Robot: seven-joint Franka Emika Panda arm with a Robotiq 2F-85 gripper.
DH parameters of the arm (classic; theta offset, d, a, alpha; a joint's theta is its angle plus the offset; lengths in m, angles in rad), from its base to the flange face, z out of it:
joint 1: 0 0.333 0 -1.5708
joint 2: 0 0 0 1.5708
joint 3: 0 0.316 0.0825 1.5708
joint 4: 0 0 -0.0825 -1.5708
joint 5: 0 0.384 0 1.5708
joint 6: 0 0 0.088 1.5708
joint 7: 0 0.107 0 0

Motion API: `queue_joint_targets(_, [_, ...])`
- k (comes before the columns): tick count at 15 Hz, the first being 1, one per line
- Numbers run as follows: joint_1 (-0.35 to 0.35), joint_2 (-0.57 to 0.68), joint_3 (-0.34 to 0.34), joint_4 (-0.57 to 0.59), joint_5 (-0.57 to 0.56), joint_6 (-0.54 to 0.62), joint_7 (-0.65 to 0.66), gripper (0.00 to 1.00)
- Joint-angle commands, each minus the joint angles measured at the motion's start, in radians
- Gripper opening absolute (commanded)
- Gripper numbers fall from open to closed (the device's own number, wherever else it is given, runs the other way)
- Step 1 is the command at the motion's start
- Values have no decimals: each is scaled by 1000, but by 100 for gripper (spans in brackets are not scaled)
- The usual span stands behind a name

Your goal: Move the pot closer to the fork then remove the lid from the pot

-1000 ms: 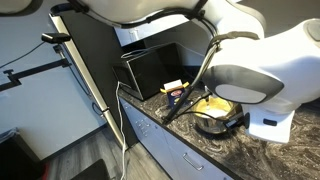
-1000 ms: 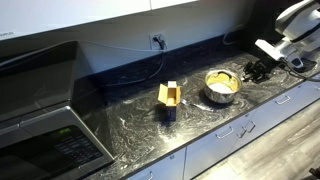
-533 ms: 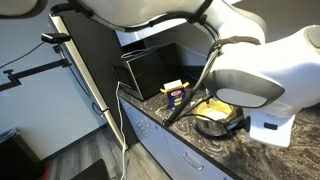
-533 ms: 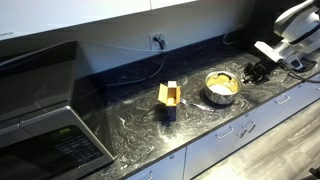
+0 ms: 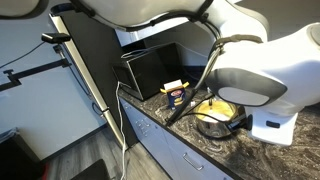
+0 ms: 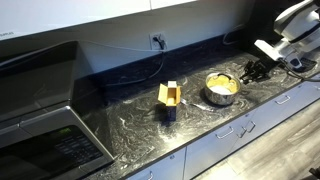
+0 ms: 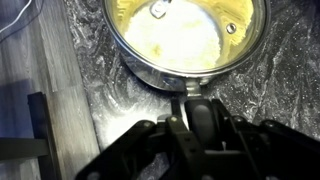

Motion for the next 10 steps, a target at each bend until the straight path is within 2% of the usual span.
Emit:
queue_joint_targets(1, [7,-30,-12,18,19,-33,19,69])
queue_joint_targets(5, [33,-63,-40,8,-58,-40,81,98])
queue_joint_targets(10, [102,-135,-109,-15,-322,-44,324,100])
